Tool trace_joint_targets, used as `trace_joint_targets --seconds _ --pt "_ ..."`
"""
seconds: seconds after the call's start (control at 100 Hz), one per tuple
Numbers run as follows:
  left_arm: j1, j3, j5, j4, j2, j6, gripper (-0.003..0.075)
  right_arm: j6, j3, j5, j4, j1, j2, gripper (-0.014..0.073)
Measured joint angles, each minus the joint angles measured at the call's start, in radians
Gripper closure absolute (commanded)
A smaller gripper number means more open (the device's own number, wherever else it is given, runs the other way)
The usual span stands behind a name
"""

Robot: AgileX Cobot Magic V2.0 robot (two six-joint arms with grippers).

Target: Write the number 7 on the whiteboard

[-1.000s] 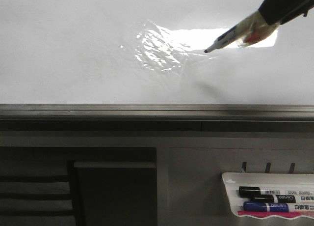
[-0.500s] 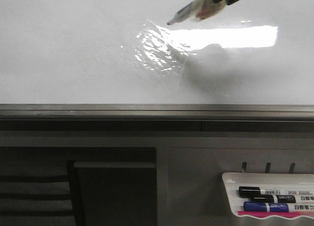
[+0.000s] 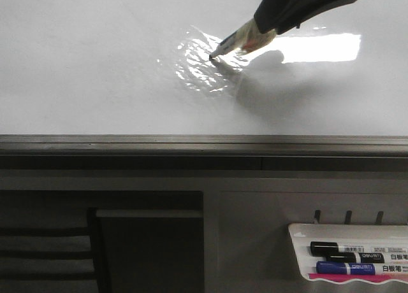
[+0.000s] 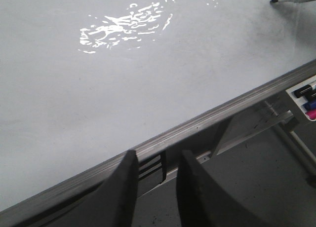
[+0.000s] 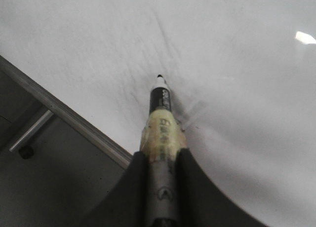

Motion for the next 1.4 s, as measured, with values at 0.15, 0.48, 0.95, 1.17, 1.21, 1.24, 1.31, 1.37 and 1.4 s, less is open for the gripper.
trace_joint_targets --seconds 0.15,0.48,0.95,1.17,1.21,1.24,1.31,1.37,1.4 --pt "0.0 0.0 0.0 0.0 0.0 0.0 0.0555 0.0 -0.008 0.056 0.006 -0.065 -0.009 0.0647" --pt "0.0 0.0 -0.002 0.0 0.0 -0.002 0.0555 0.0 -0.008 0.098 -0.011 -0.108 -0.042 0.0647" --pt "0.0 0.0 -0.005 0.0 0.0 -0.002 0.0555 -0.002 0.112 0.11 -0.002 -0.042 -0.048 0.0647" --pt "0.0 0.0 -0.004 -0.004 0.0 0.015 0.0555 -0.002 0.12 0.11 -0.002 -0.03 -0.06 0.0647" --pt "0.0 0.0 0.01 -0.015 0.0 0.048 0.0555 -0.002 0.111 0.11 -0.007 -0.025 -0.071 0.0647" --pt "-0.004 0.0 0.026 -0.026 0.0 0.076 0.0555 -0.002 0.102 0.112 -0.011 -0.021 -0.079 0.0647" --pt "-0.027 -0.014 0.073 -0.067 0.018 0.156 0.0555 -0.002 0.073 0.123 -0.013 0.0 -0.105 0.0647" --pt "-0.056 -0.031 0.111 -0.113 0.047 0.23 0.0555 -0.021 0.048 0.141 -0.013 0.021 -0.126 0.0647" --pt "-0.073 -0.042 0.13 -0.131 0.063 0.263 0.0555 -0.041 0.033 0.155 -0.013 0.034 -0.132 0.0647"
